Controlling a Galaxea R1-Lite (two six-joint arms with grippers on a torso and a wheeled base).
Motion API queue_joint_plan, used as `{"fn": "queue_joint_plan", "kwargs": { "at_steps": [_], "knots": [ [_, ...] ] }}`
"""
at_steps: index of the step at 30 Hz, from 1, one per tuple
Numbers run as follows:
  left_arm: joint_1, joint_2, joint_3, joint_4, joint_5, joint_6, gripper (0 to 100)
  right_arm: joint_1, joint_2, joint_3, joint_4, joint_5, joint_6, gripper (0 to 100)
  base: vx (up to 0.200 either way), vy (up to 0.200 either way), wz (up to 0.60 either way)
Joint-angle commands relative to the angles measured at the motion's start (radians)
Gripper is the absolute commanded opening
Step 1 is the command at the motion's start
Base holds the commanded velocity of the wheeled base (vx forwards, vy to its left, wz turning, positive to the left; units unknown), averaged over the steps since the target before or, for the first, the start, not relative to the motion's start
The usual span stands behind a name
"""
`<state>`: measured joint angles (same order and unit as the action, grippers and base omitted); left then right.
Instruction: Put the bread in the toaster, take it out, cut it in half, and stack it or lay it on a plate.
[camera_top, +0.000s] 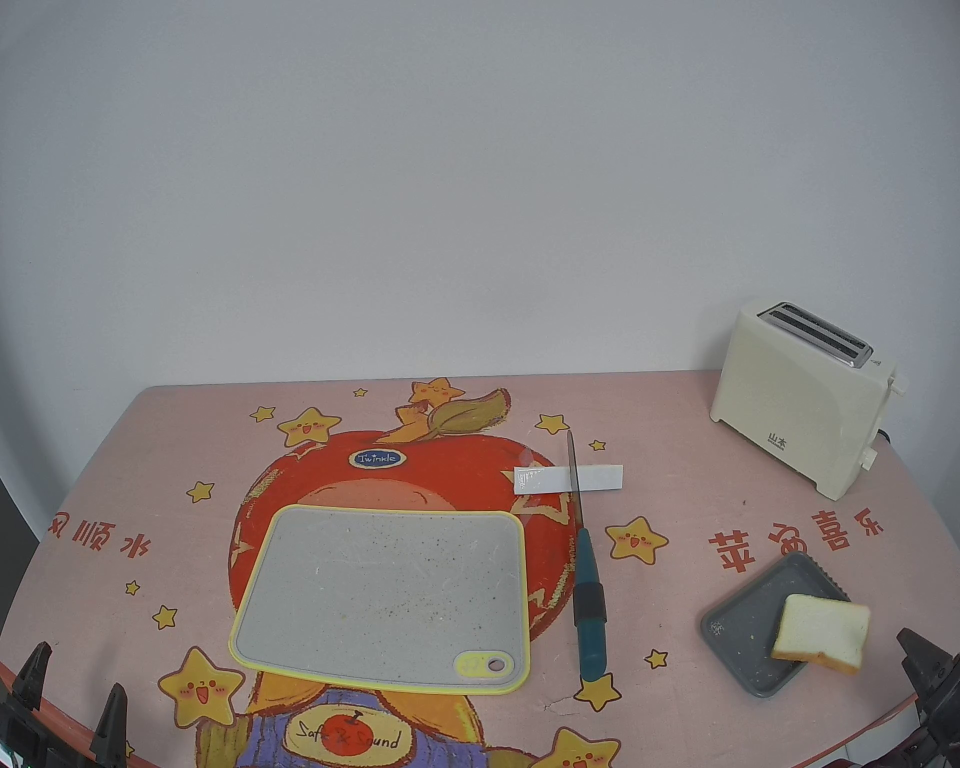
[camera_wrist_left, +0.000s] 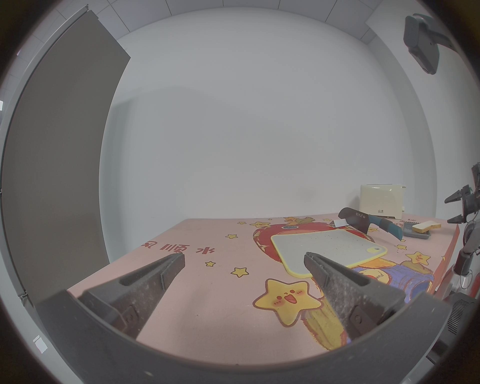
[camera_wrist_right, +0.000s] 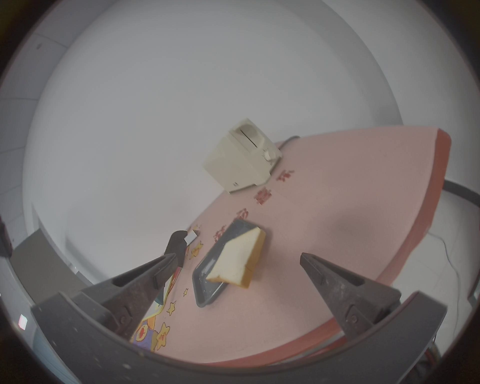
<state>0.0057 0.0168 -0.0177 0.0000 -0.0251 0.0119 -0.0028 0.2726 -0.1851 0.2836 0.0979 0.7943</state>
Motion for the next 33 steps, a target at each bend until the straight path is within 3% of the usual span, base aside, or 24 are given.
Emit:
{"fn": "queue_joint_plan", "kwargs": {
  "at_steps": [1,6,11,15,20,33],
  "knots": [
    [0.0,-0.012,0.018,0.0,0.001,0.0,100,-0.006,0.158,-0.065,0.06,0.005,0.068,100,0.0,0.0,0.0],
    [0.0,-0.012,0.018,0.0,0.001,0.0,100,-0.005,0.22,-0.074,0.072,0.017,0.126,100,0.0,0.0,0.0],
    [0.0,-0.012,0.018,0.0,0.001,0.0,100,0.0,0.258,-0.074,0.068,0.094,0.207,100,0.0,0.0,0.0],
    [0.0,-0.012,0.018,0.0,0.001,0.0,100,0.0,0.263,-0.074,0.063,0.148,0.244,100,0.0,0.0,0.0],
    [0.0,-0.012,0.018,0.0,0.001,0.0,100,0.001,0.287,-0.076,0.052,0.175,0.255,100,0.0,0.0,0.0],
    [0.0,-0.012,0.018,0.0,0.001,0.0,100,-0.002,0.448,-0.066,-0.092,0.174,0.253,100,0.0,0.0,0.0]
  ]
}}
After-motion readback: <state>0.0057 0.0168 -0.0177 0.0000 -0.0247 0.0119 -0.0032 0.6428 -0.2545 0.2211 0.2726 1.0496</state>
